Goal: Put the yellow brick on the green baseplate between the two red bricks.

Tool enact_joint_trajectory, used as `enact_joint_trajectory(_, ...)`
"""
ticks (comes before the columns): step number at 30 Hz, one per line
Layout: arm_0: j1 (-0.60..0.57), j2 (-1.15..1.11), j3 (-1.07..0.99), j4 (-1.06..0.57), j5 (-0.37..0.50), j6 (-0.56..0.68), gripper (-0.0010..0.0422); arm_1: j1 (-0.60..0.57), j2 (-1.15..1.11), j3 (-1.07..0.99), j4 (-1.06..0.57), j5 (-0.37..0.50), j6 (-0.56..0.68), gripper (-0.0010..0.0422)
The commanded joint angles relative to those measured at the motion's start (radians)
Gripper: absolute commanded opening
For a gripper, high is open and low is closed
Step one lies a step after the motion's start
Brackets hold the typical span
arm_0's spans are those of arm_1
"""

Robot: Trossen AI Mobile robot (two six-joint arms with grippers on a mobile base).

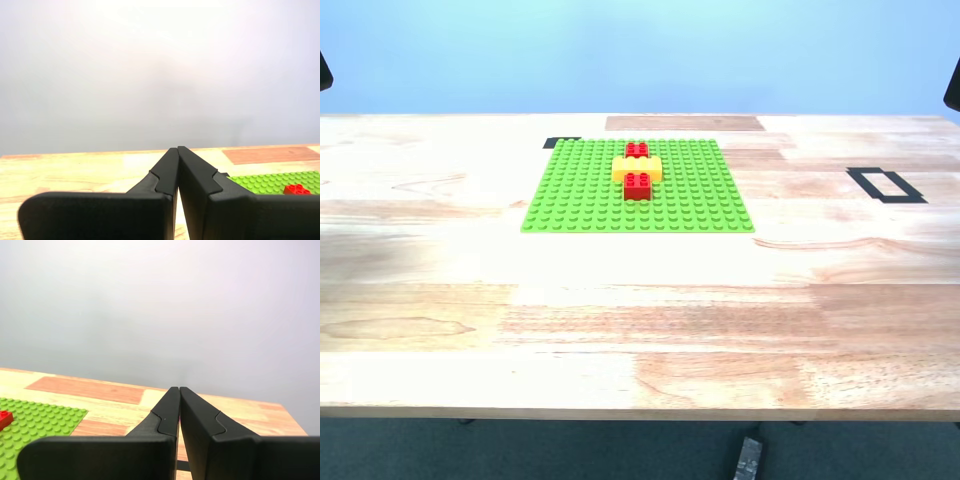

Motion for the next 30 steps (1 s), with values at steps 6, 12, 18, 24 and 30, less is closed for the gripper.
enact_joint_trajectory(6, 0.000, 0.001, -0.001, -0.001, 0.004, 0.001, 0.0000, 0.000, 0.001, 0.000, -0.008, 0.000, -0.004, 0.0000)
enact_joint_trajectory(12, 0.000, 0.001, 0.000, -0.002, 0.008, 0.001, 0.0000, 0.000, 0.002, 0.000, -0.010, -0.001, -0.006, 0.0000)
enact_joint_trajectory(18, 0.000, 0.001, -0.001, 0.000, 0.008, 0.000, 0.0000, 0.000, 0.001, 0.000, -0.026, -0.001, -0.006, 0.0000)
enact_joint_trajectory(24, 0.000, 0.008, -0.001, 0.000, 0.008, 0.000, 0.0000, 0.000, 0.003, 0.000, -0.029, -0.001, -0.006, 0.0000)
enact_joint_trajectory(30, 0.000, 0.041, 0.000, -0.001, 0.008, 0.000, 0.0000, 0.000, 0.003, 0.000, -0.029, -0.001, -0.006, 0.0000)
